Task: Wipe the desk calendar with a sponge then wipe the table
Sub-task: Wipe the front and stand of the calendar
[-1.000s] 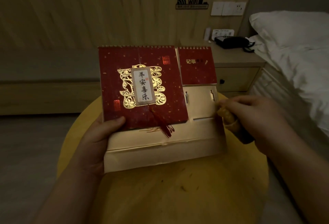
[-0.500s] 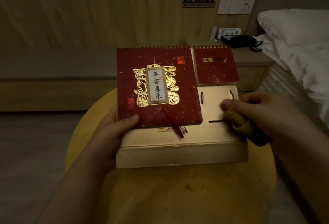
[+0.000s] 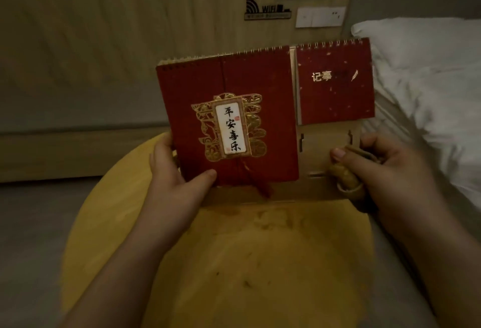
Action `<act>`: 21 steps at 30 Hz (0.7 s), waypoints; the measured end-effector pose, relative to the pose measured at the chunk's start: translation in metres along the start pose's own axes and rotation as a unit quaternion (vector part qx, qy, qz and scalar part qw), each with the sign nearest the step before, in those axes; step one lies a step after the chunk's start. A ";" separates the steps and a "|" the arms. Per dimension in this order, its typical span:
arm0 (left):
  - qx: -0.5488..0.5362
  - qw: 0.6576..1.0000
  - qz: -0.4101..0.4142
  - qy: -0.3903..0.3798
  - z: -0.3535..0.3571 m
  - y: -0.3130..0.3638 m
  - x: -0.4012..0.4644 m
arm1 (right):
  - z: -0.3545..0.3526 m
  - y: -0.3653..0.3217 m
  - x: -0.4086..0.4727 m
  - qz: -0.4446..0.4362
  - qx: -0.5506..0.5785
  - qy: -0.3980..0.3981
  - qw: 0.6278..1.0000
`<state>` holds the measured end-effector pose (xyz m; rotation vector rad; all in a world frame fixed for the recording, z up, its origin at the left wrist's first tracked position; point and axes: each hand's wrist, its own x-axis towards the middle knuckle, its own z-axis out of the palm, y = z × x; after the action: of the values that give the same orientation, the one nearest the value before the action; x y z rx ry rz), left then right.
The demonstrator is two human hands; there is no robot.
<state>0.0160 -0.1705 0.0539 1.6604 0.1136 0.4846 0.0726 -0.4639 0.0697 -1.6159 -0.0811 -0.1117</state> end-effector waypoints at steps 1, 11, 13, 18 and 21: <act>0.037 0.999 0.007 0.002 0.005 0.003 0.003 | -0.002 0.003 0.003 0.000 0.009 0.003 1.000; 0.030 0.996 -0.023 -0.085 0.052 -0.012 0.084 | -0.025 0.040 0.061 -0.008 -0.021 0.044 0.999; 0.010 0.995 -0.040 -0.094 0.061 -0.027 0.098 | -0.030 0.053 0.074 0.003 -0.017 0.030 0.999; -0.020 0.991 -0.075 -0.109 0.072 -0.063 0.128 | -0.034 0.083 0.097 0.011 -0.033 0.000 0.999; -0.027 0.990 -0.085 -0.108 0.073 -0.076 0.141 | -0.029 0.094 0.106 -0.005 -0.044 -0.005 0.999</act>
<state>0.1864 -0.1769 0.0096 1.6221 0.0807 0.1763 0.1890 -0.4993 -0.0093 -1.7042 -0.0933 -0.1152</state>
